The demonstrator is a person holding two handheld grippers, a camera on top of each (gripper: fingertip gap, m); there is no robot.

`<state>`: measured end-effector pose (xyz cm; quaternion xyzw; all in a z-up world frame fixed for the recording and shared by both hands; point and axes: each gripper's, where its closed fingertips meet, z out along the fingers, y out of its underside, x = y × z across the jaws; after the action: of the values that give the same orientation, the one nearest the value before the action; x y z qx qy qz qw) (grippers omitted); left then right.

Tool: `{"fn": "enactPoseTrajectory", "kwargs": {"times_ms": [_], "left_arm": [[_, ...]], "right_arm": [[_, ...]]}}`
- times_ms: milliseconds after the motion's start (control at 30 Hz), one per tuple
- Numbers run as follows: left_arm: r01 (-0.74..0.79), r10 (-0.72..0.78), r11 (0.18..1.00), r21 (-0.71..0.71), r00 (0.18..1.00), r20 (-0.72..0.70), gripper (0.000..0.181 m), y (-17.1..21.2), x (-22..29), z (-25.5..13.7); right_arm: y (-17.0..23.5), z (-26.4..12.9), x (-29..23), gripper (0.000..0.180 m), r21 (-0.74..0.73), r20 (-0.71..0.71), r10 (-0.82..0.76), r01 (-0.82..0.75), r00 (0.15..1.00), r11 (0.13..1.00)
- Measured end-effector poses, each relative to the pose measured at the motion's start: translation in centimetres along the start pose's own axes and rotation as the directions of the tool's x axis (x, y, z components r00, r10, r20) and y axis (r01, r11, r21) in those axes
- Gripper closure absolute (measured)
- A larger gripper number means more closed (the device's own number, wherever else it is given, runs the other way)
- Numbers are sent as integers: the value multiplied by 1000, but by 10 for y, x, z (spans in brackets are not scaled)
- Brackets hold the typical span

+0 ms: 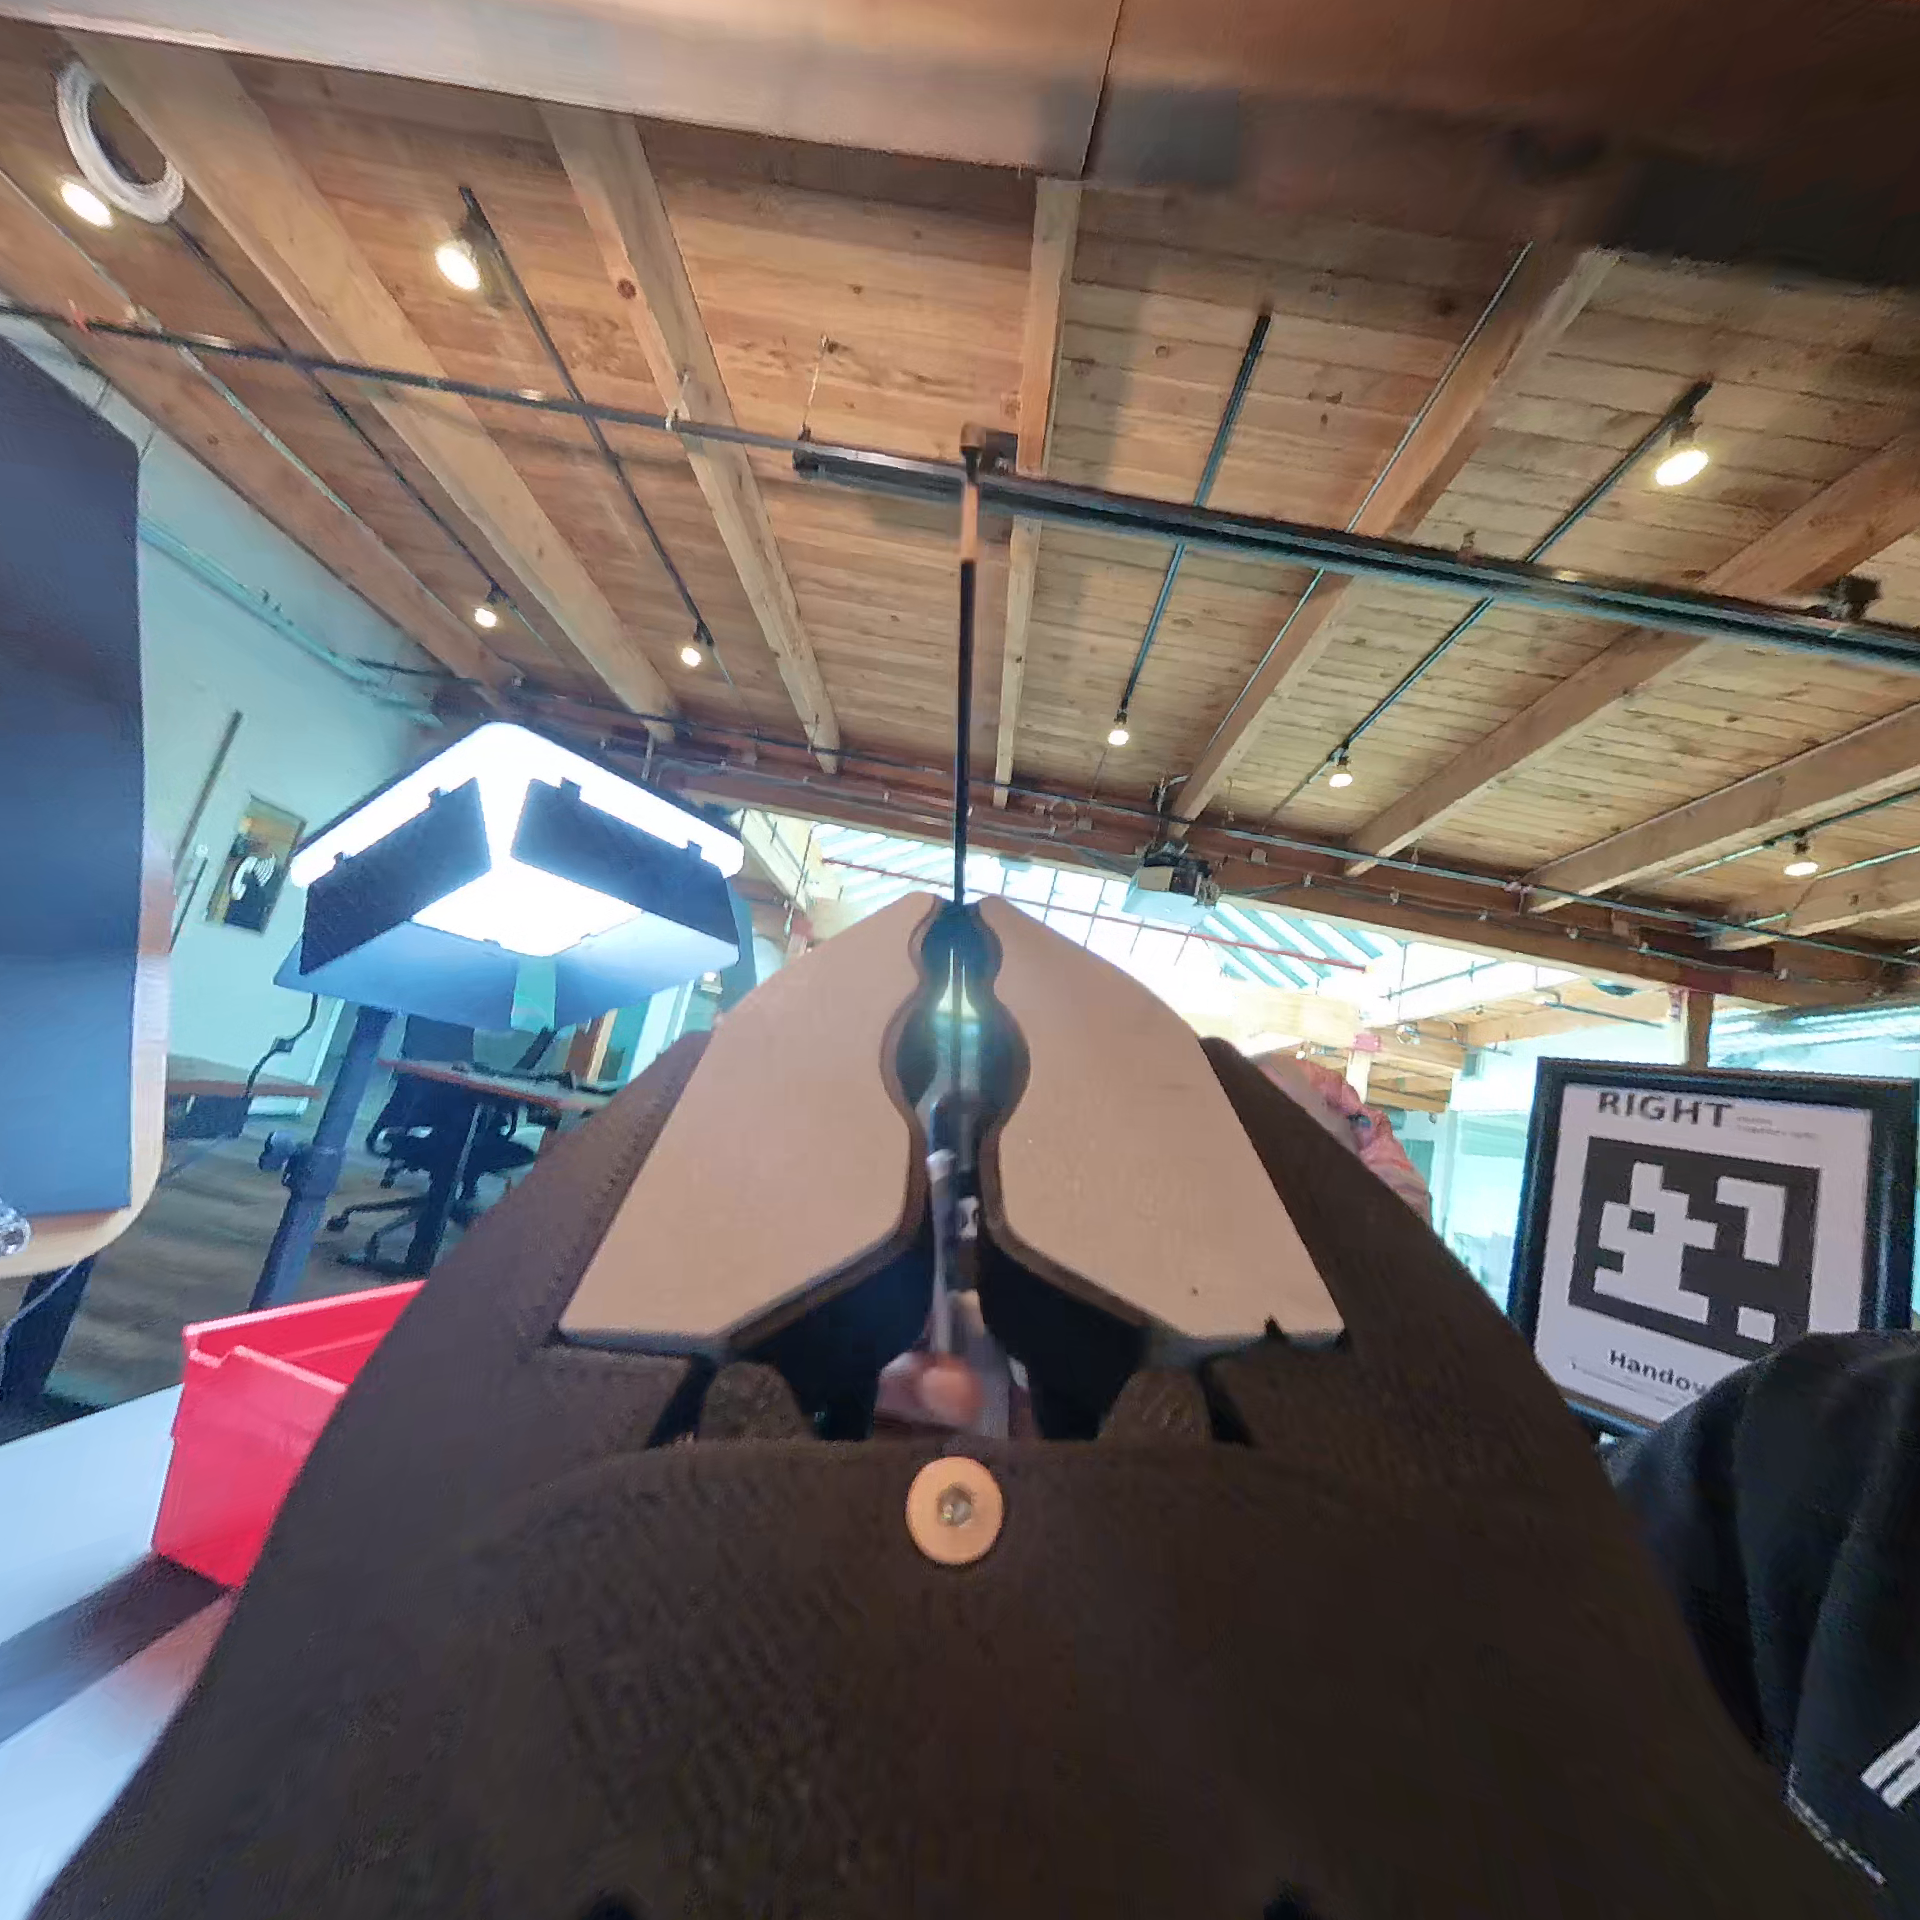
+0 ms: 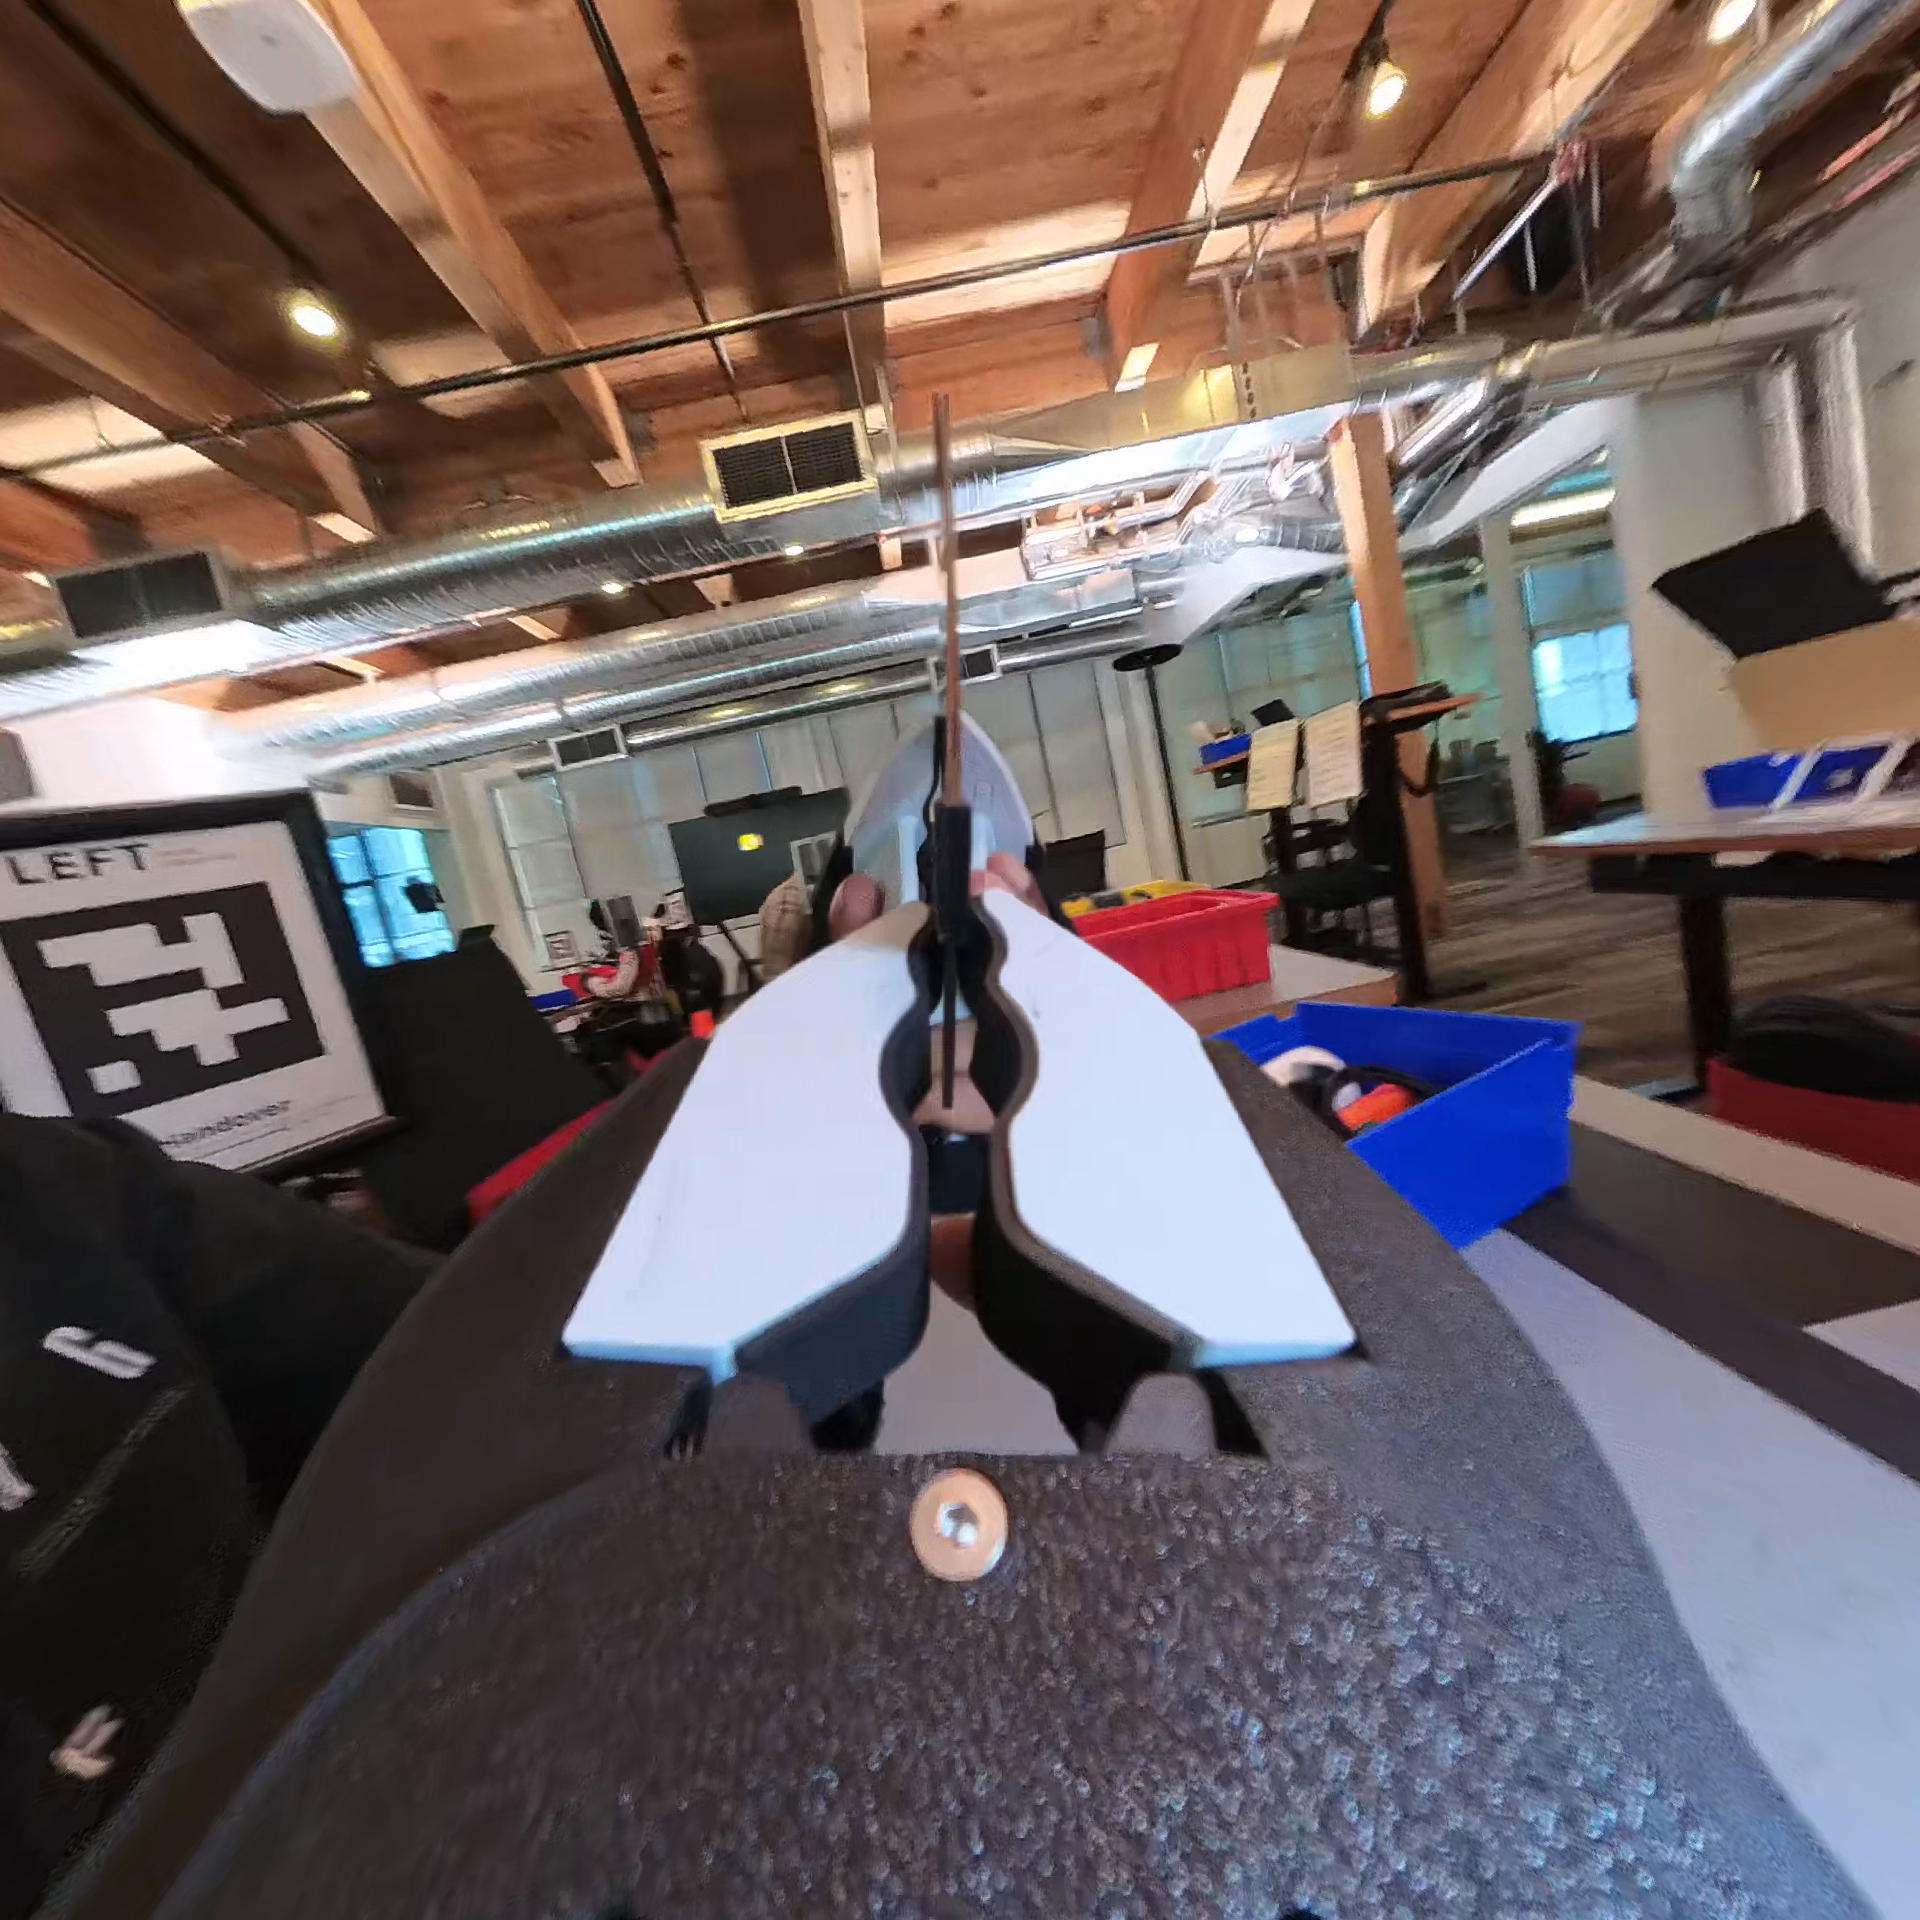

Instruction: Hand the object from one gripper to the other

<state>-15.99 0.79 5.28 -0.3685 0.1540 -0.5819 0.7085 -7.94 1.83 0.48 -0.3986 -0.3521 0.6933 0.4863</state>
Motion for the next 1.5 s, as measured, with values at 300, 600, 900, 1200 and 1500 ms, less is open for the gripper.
{"fn": "enactPoseTrajectory", "kwargs": {"times_ms": [300,600,900,1200,1500], "left_arm": [[87,-40,978,-188,970,241,149,7,-34,-3],[287,-248,951,-117,931,268,129,14,-38,1],[307,-221,937,-168,891,397,167,33,-73,-22],[123,-73,981,-150,950,304,179,0,-67,-31],[-162,162,861,-481,986,-42,179,39,-8,-12]], "right_arm": [[-37,-24,5,177,-221,-180,-675,639,716,737],[-15,-18,7,178,-502,9,-989,855,-149,-133],[37,-3,18,176,-498,182,-897,749,-403,-437],[53,-12,32,128,-580,157,-957,807,243,110],[40,-19,10,137,-486,35,-436,396,899,779]]}}
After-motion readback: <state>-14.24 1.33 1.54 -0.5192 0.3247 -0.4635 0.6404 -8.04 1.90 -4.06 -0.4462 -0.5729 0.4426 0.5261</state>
